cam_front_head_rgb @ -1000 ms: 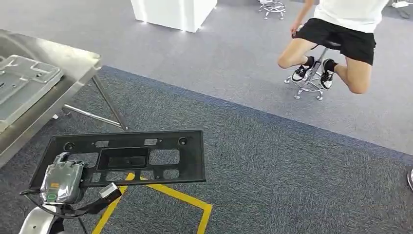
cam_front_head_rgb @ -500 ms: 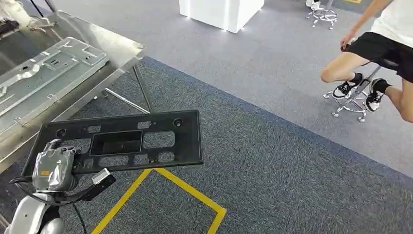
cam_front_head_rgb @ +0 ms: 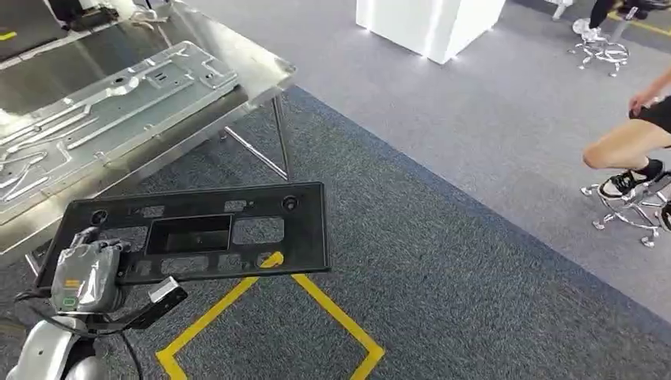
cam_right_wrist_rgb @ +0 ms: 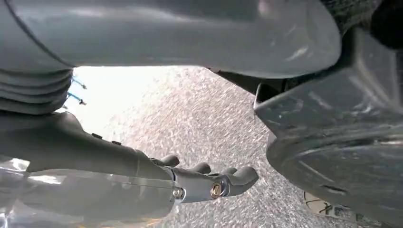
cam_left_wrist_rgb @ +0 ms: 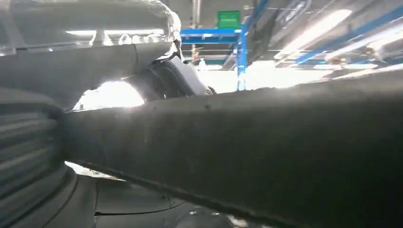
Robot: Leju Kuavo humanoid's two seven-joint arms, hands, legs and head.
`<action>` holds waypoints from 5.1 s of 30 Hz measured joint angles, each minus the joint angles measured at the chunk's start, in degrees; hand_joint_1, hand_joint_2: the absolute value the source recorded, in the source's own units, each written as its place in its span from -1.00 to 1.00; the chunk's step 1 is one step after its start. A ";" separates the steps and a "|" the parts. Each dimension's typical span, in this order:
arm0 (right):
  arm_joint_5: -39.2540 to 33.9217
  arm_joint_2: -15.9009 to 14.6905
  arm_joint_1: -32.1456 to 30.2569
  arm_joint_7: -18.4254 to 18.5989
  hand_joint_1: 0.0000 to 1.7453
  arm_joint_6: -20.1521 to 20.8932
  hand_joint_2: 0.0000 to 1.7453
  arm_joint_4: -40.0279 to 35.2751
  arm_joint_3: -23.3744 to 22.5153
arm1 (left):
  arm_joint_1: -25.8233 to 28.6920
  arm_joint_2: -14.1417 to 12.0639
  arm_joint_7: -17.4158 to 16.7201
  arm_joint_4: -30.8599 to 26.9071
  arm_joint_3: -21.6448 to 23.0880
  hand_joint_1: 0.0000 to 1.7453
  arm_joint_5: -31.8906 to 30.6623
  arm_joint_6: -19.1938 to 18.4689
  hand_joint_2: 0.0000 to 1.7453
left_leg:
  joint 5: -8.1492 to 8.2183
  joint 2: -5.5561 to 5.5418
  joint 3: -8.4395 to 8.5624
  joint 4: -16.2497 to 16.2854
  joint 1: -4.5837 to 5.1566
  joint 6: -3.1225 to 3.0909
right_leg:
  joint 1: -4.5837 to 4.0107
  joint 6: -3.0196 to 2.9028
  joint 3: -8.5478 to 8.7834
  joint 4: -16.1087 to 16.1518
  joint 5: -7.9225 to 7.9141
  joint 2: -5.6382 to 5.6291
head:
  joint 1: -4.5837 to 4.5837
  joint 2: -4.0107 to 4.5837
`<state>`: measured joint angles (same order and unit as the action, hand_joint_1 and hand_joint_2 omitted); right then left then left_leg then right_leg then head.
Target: Take the parts from the cabinet and place them on the table.
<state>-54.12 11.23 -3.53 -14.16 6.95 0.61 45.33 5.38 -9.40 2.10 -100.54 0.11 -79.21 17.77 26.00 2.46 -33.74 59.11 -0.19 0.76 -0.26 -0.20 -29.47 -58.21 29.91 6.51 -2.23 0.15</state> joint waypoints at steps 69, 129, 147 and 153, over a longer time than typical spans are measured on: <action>-6.78 -10.62 3.51 1.01 -1.00 0.00 -1.00 -1.57 3.50 | -0.37 3.67 4.98 -7.52 6.14 1.00 11.82 -0.33 1.00 | -0.08 -2.39 0.69 -0.57 -0.54 -0.10 | 1.31 0.46 -0.29 1.04 -0.65 -5.34 | -0.02 0.00; -7.69 -9.81 3.07 0.79 -1.00 0.04 -1.00 -1.90 3.98 | 1.53 2.51 5.99 -11.89 11.83 1.00 10.86 1.84 1.00 | 10.96 -2.74 -0.56 13.88 -0.08 0.79 | 1.39 -1.36 -4.18 -1.10 -3.01 -6.57 | 0.00 0.00; -8.07 -9.29 3.43 0.68 -1.00 0.02 -1.00 -1.99 4.98 | 2.12 2.27 6.78 -13.07 14.77 1.00 9.40 1.90 1.00 | 2.13 -2.80 5.19 -2.03 0.68 -3.34 | 1.79 2.03 -8.41 -15.01 4.33 -6.48 | 0.00 0.00; -8.22 -9.18 3.13 0.61 -1.00 0.04 -1.00 -1.99 5.55 | 1.40 2.10 5.31 -13.25 16.02 1.00 6.56 2.29 1.00 | 4.35 -2.78 6.69 -1.34 0.51 -0.77 | 1.71 0.76 -4.55 -2.13 -2.60 -6.39 | 0.00 0.00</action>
<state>-62.34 2.05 -0.40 -13.55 6.99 -1.38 50.88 6.78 -7.30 7.41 -113.79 16.13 -72.65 20.06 30.35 -0.32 -27.05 57.77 0.32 0.00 1.45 0.55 -34.02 -60.34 27.31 0.11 -2.23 0.15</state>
